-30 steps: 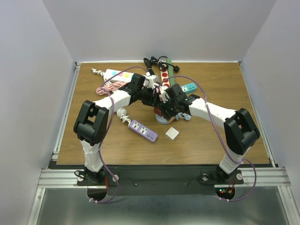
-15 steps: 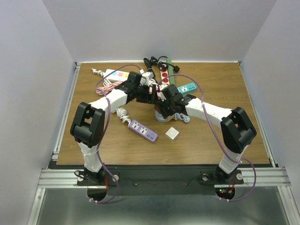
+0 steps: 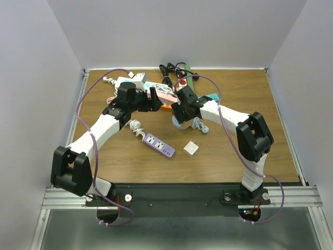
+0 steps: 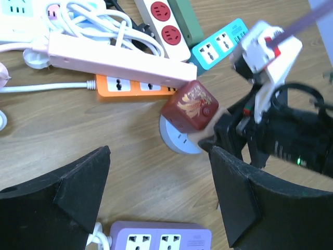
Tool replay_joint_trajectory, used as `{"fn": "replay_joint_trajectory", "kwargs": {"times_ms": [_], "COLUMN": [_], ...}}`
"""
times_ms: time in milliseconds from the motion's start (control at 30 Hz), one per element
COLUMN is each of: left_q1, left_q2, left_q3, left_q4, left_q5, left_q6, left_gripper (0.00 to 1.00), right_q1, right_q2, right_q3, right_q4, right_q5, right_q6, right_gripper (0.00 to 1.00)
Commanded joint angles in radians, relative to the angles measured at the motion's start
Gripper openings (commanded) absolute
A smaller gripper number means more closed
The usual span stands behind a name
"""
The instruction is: Insert the plug
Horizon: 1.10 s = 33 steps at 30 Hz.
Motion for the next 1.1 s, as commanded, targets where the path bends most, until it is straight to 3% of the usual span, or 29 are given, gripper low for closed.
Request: {"fn": "replay_joint_trajectory", "kwargs": {"times_ms": [0,67,100,133,167,333,433,467,800,1067], "left_q1": [-0.024,-0.050,-0.086,-0.109,-0.126,-0.244,-0.315,-0.333,-0.550,-0.623], "left_q2": [-0.044,-0.068,-0.079,-0.097,-0.103,-0.146,-0.151,-0.147,0.008,0.234], "left_q3": [-0.079,-0.105,-0.128,-0.137,-0.152,-0.211,-0.252,-0.260,-0.217,-0.082], "left_q4": [0.063,0.061,0.060,0.061,0.061,0.101,0.148,0.156,0.224,0.116], "left_q5": [-0.022,-0.066,-0.086,-0.120,-0.128,-0.177,-0.174,-0.169,-0.163,-0.235], "left_q6": [0.011,0.031,0.046,0.051,0.051,0.060,0.075,0.080,0.069,0.074], "left_gripper": [0.88,0.88,0.88,0.88,0.88,0.88,0.88,0.88,0.89,0.89], "right_q1": [-0.058,-0.060,-0.060,-0.058,-0.058,-0.063,-0.067,-0.067,-0.170,-0.193], "right_q2": [0.108,0.091,0.070,0.052,0.035,-0.073,-0.142,-0.178,-0.407,-0.553], "right_q3": [0.009,0.026,0.029,0.031,0.031,0.037,0.040,0.039,-0.129,-0.244], "right_q4": [-0.088,-0.088,-0.088,-0.089,-0.088,-0.085,-0.085,-0.083,-0.072,-0.049], "right_q5": [0.071,0.039,0.028,0.019,-0.001,-0.041,-0.042,-0.033,0.027,0.051], "right_q6": [-0.037,-0.041,-0.043,-0.041,-0.038,-0.018,-0.009,-0.002,0.090,0.136], "right_gripper": [0.07,0.16,0.28,0.33,0.49,0.74,0.82,0.92,0.98,0.99]}}
